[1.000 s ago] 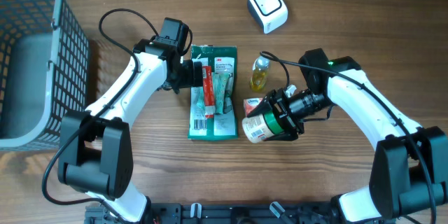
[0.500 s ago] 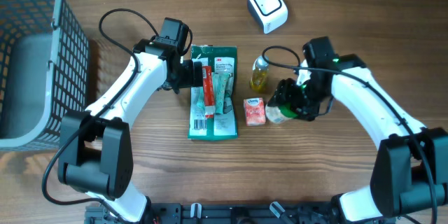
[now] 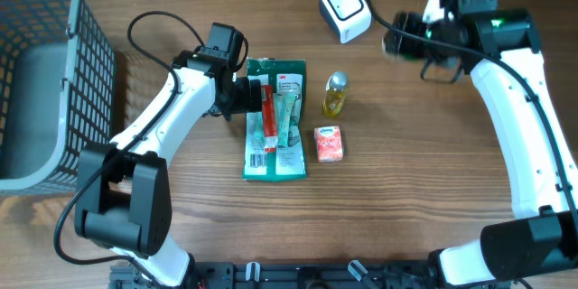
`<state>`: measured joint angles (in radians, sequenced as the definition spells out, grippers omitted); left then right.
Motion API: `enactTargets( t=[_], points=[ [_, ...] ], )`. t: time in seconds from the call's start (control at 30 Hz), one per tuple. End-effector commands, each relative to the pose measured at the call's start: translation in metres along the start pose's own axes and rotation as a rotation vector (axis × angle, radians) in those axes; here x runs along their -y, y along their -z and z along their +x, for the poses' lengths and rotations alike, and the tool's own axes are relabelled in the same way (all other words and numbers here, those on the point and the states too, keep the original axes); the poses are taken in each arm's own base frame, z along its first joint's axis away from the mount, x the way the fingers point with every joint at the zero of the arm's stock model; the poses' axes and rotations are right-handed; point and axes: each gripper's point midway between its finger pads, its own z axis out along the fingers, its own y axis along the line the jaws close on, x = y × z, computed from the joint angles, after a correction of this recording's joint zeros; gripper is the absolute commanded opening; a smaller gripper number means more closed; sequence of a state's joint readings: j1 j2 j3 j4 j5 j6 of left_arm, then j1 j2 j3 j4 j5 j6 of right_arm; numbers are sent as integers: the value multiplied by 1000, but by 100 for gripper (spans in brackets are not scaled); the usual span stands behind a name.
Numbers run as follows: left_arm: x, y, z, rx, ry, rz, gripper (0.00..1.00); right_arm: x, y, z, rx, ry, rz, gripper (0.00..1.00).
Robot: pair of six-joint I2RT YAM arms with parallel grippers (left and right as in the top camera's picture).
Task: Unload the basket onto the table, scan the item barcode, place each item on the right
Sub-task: 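Carry the jar with the right gripper up to the white scanner, then move the jar right and set it down on the table's right side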
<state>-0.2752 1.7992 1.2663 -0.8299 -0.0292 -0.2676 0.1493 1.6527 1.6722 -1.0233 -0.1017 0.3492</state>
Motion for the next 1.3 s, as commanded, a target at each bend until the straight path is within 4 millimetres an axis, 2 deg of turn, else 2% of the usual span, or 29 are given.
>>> enactTargets(
  t=[0.0,0.07,0.13,0.23,0.3,0.37,0.43,0.57,0.7,0.77,0.93,1.0,1.07,1.13,1.27],
  points=[
    [0,4,0,12,-1,-2,100,-10,1,-43,176,25,-27,20],
    [0,4,0,12,-1,-2,100,-17,-12,-66,260,67,-53,18],
    [0,4,0,12,-1,-2,100,-20,-29,-79,304,119,-60,17],
    [0,4,0,12,-1,-2,100,-24,-67,-93,338,299,-60,17],
    [0,4,0,12,-1,-2,100,-30,-100,-97,343,374,-94,20],
    [0,4,0,12,-1,-2,100,-39,-130,-99,354,378,-158,18],
    [0,4,0,12,-1,-2,100,-41,-156,-103,378,347,-191,5],
    [0,4,0,12,-1,-2,100,-42,-190,-117,446,180,-251,4],
    [0,4,0,12,-1,-2,100,-57,-201,-128,526,169,-354,5],
    [0,4,0,12,-1,-2,100,-57,-206,-129,540,172,-357,4],
    [0,4,0,12,-1,-2,100,-56,-227,-122,541,178,-371,4],
    [0,4,0,12,-1,-2,100,-64,-224,-120,539,196,-418,4],
    [0,4,0,12,-1,-2,100,-74,-218,-121,551,220,-474,4],
    [0,4,0,12,-1,-2,100,-89,-203,-125,585,254,-562,4],
    [0,4,0,12,-1,-2,100,-91,-161,-144,614,219,-582,4]
  ],
)
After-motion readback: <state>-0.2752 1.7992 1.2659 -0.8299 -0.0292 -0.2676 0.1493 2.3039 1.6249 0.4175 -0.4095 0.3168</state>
